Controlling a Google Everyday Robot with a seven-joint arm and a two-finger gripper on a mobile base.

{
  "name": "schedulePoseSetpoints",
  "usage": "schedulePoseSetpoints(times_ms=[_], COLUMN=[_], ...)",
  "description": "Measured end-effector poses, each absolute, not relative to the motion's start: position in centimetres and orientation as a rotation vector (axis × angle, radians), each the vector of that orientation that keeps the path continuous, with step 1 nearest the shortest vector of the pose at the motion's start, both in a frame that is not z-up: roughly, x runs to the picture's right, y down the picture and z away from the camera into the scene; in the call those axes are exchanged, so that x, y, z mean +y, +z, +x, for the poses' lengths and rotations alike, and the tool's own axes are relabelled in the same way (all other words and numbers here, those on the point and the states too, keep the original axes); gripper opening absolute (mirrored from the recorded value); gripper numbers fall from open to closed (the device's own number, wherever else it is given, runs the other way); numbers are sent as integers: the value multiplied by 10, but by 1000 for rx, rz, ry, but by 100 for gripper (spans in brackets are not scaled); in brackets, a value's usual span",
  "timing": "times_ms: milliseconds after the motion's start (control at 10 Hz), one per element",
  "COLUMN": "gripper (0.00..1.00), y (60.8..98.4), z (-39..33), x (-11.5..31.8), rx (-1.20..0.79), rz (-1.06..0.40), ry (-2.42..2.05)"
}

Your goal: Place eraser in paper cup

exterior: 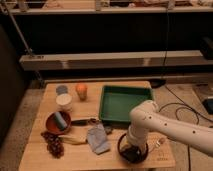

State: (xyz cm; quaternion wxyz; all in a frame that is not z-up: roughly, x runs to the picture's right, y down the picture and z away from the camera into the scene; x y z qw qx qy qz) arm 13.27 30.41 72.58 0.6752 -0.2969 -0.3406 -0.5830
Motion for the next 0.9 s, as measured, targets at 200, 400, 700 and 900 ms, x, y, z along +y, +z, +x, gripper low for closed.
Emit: schedulePoseSetpoints(times_ms=[200,400,700,900], gripper=[65,49,19,3], y=[730,733,738,740], z=[130,129,129,131], x=[306,307,311,309], rx=[-781,-796,-819,-828], rz=[-670,-675,-702,-705], ry=[-1315,-1317,-1306,-1295])
